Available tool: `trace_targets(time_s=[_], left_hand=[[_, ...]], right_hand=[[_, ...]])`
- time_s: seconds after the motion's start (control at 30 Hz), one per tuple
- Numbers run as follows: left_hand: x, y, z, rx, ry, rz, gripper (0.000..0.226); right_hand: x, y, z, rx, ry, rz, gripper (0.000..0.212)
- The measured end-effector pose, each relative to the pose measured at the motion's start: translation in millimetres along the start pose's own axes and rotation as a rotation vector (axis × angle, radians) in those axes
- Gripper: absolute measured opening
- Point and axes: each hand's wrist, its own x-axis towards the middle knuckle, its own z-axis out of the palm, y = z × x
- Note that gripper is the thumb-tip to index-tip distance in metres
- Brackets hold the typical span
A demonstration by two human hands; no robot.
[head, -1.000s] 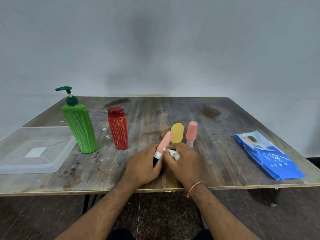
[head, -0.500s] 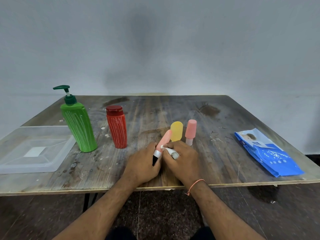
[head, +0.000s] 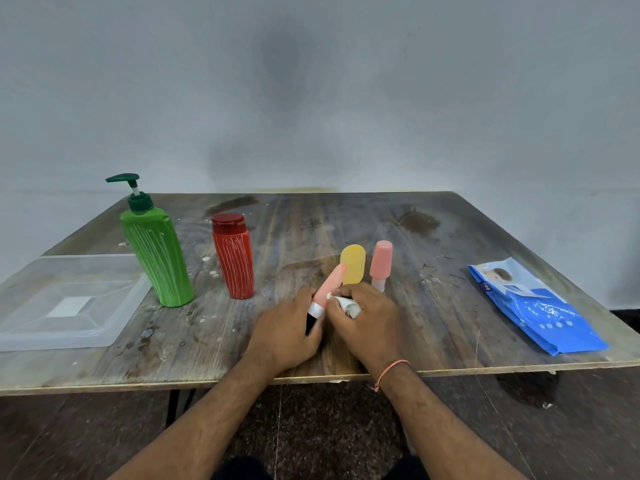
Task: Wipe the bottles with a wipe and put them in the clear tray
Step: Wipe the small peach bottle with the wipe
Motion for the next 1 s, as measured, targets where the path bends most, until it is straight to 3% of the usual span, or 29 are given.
trace_targets(time_s=[0.3, 0.5, 0.7, 0.8, 1.0], left_hand=[[-0.5, -0.2, 0.3, 0.007, -0.001, 0.001, 0.042], [-1.0, 1.0, 0.6, 0.016, 0.020, 0.018, 0.035], [-2.1, 1.6, -0.4, 0.001, 0.017, 0.025, 0.036], [-2.7, 2.4, -0.8, 0.004, 0.030, 0.028, 0.037], [-6.5, 5.8, -3.4, 0.035, 0.102, 0.003, 0.040]], right_hand=[[-0.1, -3.0, -3.8, 0.047, -0.034, -0.014, 0.007], [3.0, -0.3, 0.0, 0.039, 0.046, 0.019, 0.010], [-0.2, -3.5, -6.3, 0.061, -0.054, 0.020, 0.007], [0.6, -3.4, -4.9, 0.014, 0.008, 0.044, 0.006], [-0.2, -1.8, -3.1, 0.057, 0.005, -0.075, 0.006]])
